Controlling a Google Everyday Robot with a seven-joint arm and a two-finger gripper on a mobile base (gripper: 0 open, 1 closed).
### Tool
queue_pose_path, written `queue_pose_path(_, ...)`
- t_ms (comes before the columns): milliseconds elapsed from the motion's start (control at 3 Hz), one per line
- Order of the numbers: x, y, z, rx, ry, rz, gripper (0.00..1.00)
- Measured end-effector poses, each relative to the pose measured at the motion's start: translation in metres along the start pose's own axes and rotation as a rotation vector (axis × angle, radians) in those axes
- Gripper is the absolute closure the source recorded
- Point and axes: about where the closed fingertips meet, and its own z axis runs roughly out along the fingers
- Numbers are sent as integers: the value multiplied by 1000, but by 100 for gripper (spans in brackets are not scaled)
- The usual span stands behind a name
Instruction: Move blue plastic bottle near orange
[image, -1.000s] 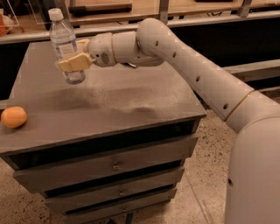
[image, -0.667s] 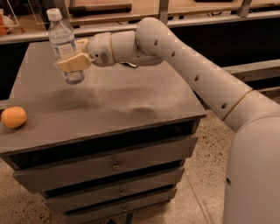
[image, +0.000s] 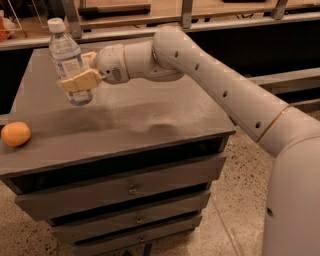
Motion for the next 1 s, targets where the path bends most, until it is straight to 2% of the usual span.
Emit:
queue_pose_path(333,3,23,9,-73,-40,-10,100)
queue_pose_path(1000,6,45,31,-179,-26,-25,100)
